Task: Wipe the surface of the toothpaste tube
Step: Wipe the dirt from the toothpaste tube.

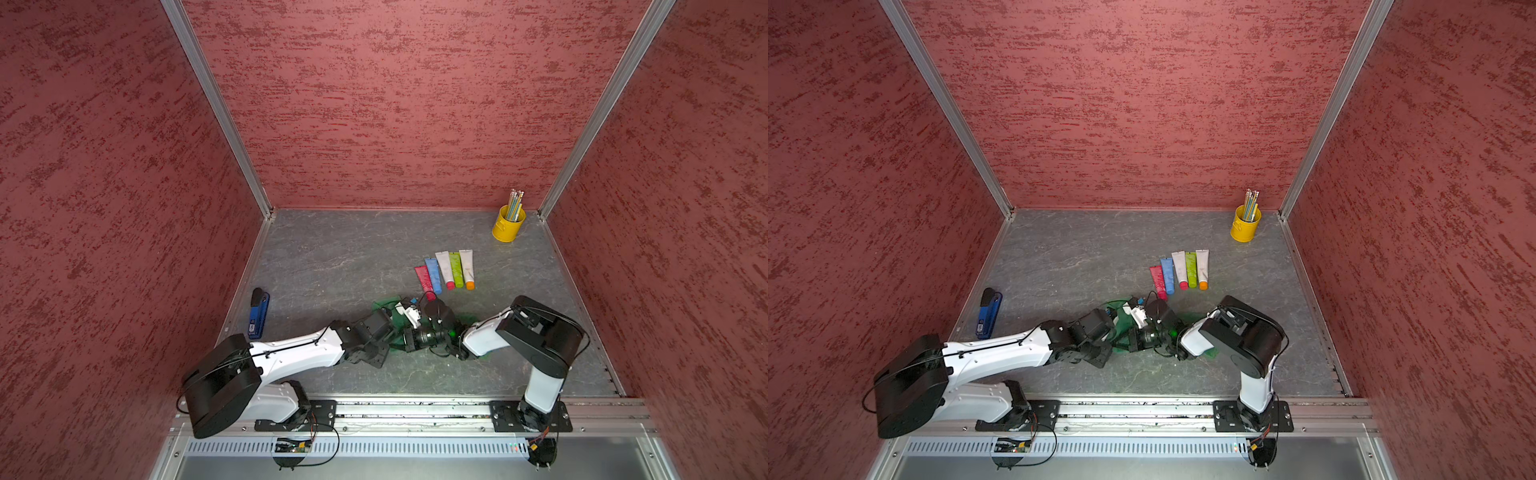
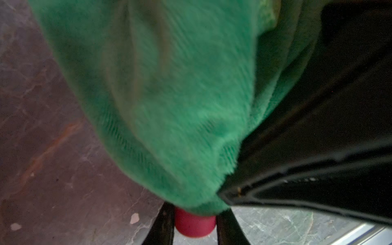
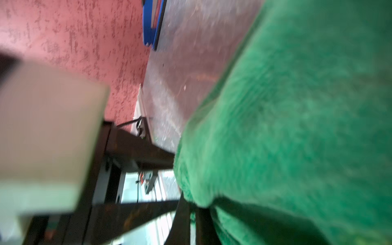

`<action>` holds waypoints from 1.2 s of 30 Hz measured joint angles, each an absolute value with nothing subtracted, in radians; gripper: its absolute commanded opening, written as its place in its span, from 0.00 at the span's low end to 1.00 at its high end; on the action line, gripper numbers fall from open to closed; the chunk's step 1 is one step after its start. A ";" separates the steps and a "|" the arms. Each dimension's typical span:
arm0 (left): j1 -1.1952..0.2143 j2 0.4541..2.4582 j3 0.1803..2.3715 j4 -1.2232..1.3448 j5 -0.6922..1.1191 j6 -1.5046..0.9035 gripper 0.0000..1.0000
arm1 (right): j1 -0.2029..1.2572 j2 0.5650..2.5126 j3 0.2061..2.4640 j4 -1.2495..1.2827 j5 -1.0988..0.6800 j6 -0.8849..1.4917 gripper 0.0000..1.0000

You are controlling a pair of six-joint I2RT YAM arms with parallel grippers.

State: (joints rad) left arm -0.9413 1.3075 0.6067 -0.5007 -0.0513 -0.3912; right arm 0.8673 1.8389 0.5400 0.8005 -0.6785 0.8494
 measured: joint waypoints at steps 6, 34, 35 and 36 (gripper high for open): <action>-0.938 1.306 0.606 -0.488 -0.056 -0.391 0.00 | 0.804 1.849 0.519 0.826 -0.690 0.873 0.00; -0.939 1.286 0.606 -0.451 -0.079 -0.391 0.00 | 0.659 1.689 0.651 0.370 -0.460 0.597 0.61; -0.939 1.286 0.606 -0.451 -0.079 -0.391 0.00 | 0.669 1.692 0.651 0.374 -0.459 0.598 0.62; -0.939 1.286 0.606 -0.451 -0.079 -0.391 0.00 | 0.680 1.697 0.654 0.378 -0.455 0.597 0.61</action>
